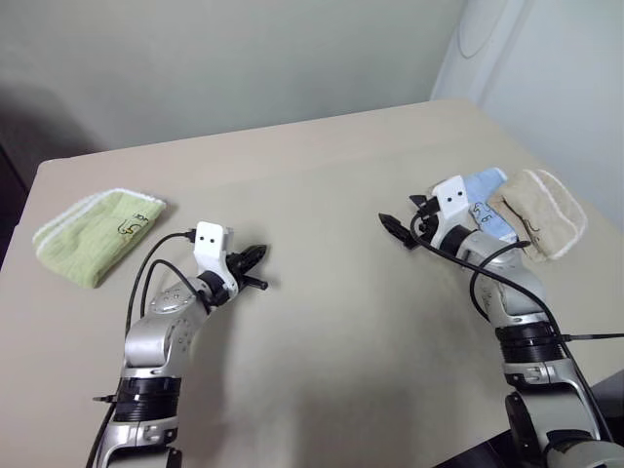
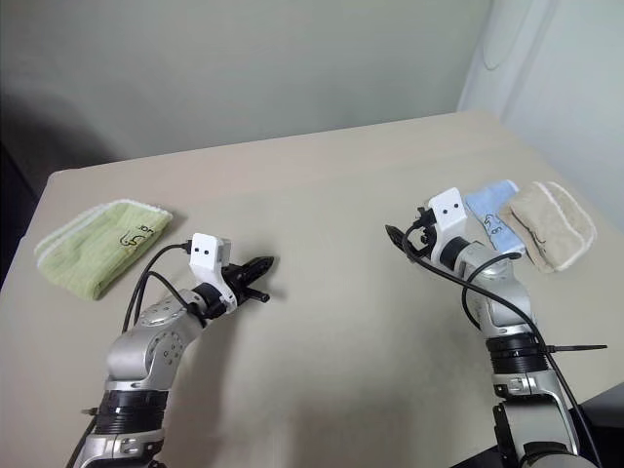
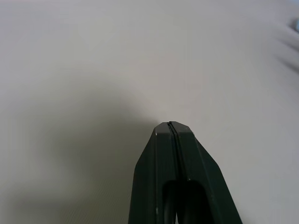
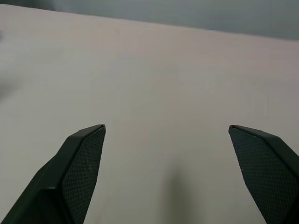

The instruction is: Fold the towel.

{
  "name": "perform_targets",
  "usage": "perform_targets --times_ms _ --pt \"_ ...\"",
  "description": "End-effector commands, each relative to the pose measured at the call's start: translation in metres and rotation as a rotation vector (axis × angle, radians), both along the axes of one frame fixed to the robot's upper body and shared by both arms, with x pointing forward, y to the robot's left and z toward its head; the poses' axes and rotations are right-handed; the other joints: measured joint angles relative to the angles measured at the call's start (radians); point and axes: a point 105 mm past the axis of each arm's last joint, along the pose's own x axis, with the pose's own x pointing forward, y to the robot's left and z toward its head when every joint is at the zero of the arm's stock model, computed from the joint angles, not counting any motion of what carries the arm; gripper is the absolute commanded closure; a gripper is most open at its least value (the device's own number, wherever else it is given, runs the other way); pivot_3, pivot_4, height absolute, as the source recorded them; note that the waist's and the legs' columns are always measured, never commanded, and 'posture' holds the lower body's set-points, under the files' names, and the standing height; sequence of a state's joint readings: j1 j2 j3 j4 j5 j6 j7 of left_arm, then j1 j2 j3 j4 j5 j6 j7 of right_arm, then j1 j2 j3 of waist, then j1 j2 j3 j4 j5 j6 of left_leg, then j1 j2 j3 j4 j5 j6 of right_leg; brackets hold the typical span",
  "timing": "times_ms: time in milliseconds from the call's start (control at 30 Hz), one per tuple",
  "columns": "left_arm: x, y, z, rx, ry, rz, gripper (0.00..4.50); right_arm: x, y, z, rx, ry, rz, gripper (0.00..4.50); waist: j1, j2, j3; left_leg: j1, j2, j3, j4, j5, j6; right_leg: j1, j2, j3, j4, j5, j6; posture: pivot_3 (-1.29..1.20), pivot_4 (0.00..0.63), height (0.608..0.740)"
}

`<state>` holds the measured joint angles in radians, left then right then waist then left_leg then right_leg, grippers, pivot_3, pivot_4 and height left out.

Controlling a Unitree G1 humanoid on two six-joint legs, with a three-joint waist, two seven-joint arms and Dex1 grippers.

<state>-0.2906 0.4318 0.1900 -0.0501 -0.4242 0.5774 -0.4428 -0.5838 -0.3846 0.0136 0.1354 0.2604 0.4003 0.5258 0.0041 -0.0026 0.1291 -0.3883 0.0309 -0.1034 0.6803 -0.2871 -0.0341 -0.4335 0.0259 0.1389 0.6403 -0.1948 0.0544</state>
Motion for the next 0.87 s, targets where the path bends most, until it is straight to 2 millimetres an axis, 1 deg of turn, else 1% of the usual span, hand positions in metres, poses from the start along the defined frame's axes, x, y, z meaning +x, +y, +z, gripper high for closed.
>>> perform_targets --times_ms 33,100,167,200,267,400,533,633,700,800,867 --pt "-0.003 0.061 0.037 0.020 -0.138 0.226 4.50 0.001 0.006 0.013 0.003 -0.062 0.017 0.04 -0.005 0.000 0.000 0.000 0.000 0.000 0.000 0.000 0.000 0.000 0.001 0.000 0.002 0.000 0.000 0.00 0.150 0.740" --pt "-0.010 0.097 0.045 0.020 -0.157 0.346 4.50 0.002 0.008 0.011 0.011 -0.057 0.019 0.04 -0.011 0.000 0.000 0.002 0.001 0.000 0.000 0.000 0.000 0.000 0.002 0.000 0.003 0.000 -0.002 0.00 0.150 0.740" --pt "-0.017 0.123 0.047 0.036 -0.155 0.425 4.50 0.003 0.011 0.009 0.016 -0.054 0.020 0.04 -0.014 0.000 0.000 0.003 0.001 0.000 -0.002 0.001 -0.001 0.000 0.002 0.000 0.003 0.000 -0.003 0.00 0.150 0.740" --pt "-0.022 0.131 0.048 0.054 -0.151 0.441 4.50 0.004 0.012 0.008 0.019 -0.052 0.023 0.04 -0.015 0.000 0.000 0.004 0.001 0.000 -0.002 0.001 -0.001 0.000 0.002 0.000 0.003 0.000 -0.003 0.00 0.150 0.740" --pt "-0.029 0.137 0.049 0.085 -0.147 0.447 4.50 0.005 0.012 0.007 0.022 -0.049 0.026 0.04 -0.016 0.000 0.000 0.004 0.001 0.000 -0.003 0.001 -0.001 -0.001 0.002 0.000 0.003 -0.001 -0.004 0.00 0.150 0.740" --pt "-0.033 0.133 0.048 0.089 -0.151 0.437 4.50 0.009 0.012 0.006 0.025 -0.046 0.025 0.04 -0.007 -0.001 0.000 0.004 0.001 0.000 -0.003 0.001 -0.003 -0.001 0.001 0.000 0.002 -0.002 -0.006 0.00 0.150 0.740" --pt "-0.031 0.116 0.037 0.084 -0.132 0.409 4.50 0.013 0.018 0.002 0.028 -0.041 0.026 0.04 -0.006 -0.001 0.000 0.004 0.001 -0.001 -0.002 0.000 -0.001 0.000 0.000 0.000 0.003 -0.002 -0.010 0.00 0.150 0.740" --pt "-0.031 0.101 0.035 0.069 -0.127 0.375 4.50 0.009 0.021 0.001 0.038 -0.037 0.046 0.04 -0.010 -0.001 -0.001 0.004 0.001 -0.001 -0.002 -0.001 -0.001 -0.002 0.000 -0.001 0.004 -0.002 -0.010 0.00 0.150 0.740" --pt "-0.030 0.098 0.032 0.052 -0.116 0.375 4.50 0.008 0.021 -0.003 0.037 -0.029 0.045 0.04 -0.011 -0.001 -0.001 0.004 0.001 -0.001 -0.002 -0.001 -0.002 -0.002 0.000 -0.001 0.004 -0.002 -0.009 0.00 0.150 0.740" --pt "-0.031 0.087 0.029 0.065 -0.103 0.339 4.50 0.005 0.021 -0.007 0.044 -0.018 0.045 0.04 -0.012 -0.001 -0.001 0.004 0.002 -0.001 -0.003 -0.001 -0.003 -0.002 0.000 -0.001 0.004 -0.002 -0.009 0.00 0.150 0.740" --pt "-0.032 0.084 0.029 0.067 -0.101 0.331 4.50 0.004 0.021 -0.007 0.045 -0.016 0.046 0.04 -0.012 -0.001 -0.001 0.004 0.002 -0.001 -0.003 -0.001 -0.003 -0.002 0.000 -0.001 0.004 -0.002 -0.009 0.00 0.150 0.740"
